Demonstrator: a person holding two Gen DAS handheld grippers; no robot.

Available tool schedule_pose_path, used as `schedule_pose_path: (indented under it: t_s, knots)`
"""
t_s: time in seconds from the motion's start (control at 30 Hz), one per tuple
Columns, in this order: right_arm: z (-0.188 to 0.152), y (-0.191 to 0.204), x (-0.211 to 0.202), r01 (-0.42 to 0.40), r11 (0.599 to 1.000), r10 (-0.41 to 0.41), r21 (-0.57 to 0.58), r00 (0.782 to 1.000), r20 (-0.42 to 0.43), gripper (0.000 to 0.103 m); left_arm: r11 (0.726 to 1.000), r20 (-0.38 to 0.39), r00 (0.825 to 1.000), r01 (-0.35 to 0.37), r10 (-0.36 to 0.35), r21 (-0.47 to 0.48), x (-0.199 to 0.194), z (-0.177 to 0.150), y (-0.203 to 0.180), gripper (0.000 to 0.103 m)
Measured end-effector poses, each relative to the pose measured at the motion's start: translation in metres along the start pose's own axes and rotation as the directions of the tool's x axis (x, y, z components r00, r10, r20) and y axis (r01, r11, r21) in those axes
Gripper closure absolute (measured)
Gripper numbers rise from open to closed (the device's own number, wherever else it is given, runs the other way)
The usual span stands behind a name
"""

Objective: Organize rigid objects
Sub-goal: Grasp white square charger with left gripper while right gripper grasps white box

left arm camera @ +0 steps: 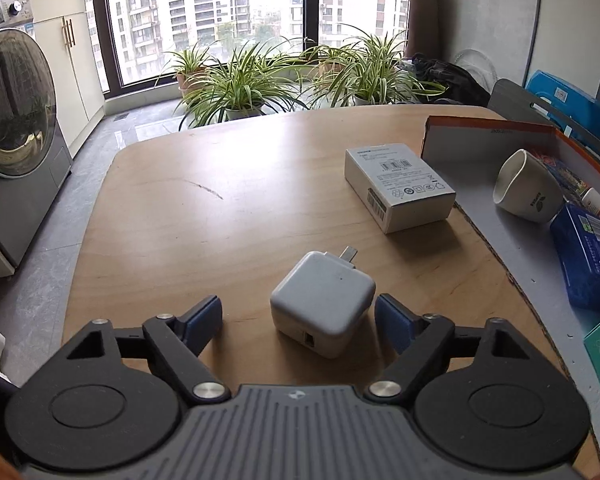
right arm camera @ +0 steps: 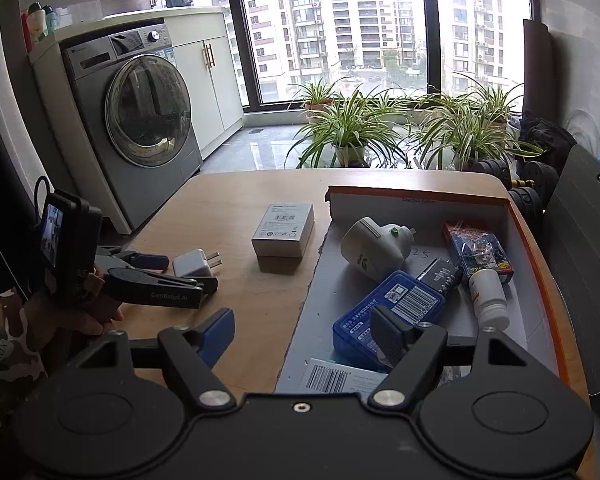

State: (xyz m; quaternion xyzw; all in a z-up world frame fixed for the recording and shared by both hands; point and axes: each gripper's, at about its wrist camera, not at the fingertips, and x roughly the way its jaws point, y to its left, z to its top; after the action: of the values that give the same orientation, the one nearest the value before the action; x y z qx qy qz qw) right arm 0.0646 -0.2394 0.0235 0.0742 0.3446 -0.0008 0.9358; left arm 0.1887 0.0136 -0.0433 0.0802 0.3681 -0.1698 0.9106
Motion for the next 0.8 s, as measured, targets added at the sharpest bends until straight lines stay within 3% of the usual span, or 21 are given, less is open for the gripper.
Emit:
schedule_pose_path:
  t_s: [0.1,0.13,0.23,0.33,0.57,0.7,0.8]
  knots:
    - [0.004,0.004,0.010,-0.006,1.000,0.006,-0.004,1.000,-0.010,0.015,1.000,0.033,0.999,0.015,-0.015,-0.006,-0.004,-0.002,0.001,0.038]
    - [0.006,0.005,0.013,-0.010,1.000,0.009,-0.004,1.000,-0.012,0.015,1.000,0.041,0.999,0.015,-0.015,-0.009,-0.006,-0.002,0.000,0.050]
    - [0.013,0.011,0.026,-0.022,1.000,0.022,-0.001,1.000,-0.019,0.015,0.999,0.048,0.998,0.037,-0.036,-0.032,-0.009,-0.004,0.002,0.061]
    - [0.022,0.015,0.039,-0.042,0.999,0.042,0.006,0.999,-0.027,0.015,0.996,0.039,0.999,0.035,-0.032,-0.079,-0.014,-0.006,0.005,0.061]
    - [0.059,0.026,0.094,-0.085,0.995,0.090,0.049,0.992,-0.094,0.015,0.981,0.018,0.998,-0.048,0.052,-0.186,-0.027,-0.014,0.010,0.061]
    - [0.076,0.032,0.138,-0.042,0.998,0.049,0.051,0.986,-0.157,0.015,0.961,0.014,0.997,-0.070,0.077,-0.269,-0.038,-0.019,0.018,0.061]
    - [0.084,0.033,0.173,0.037,0.998,-0.028,0.042,0.979,-0.204,0.015,0.952,0.019,0.995,-0.088,0.098,-0.293,-0.043,-0.019,0.022,0.061]
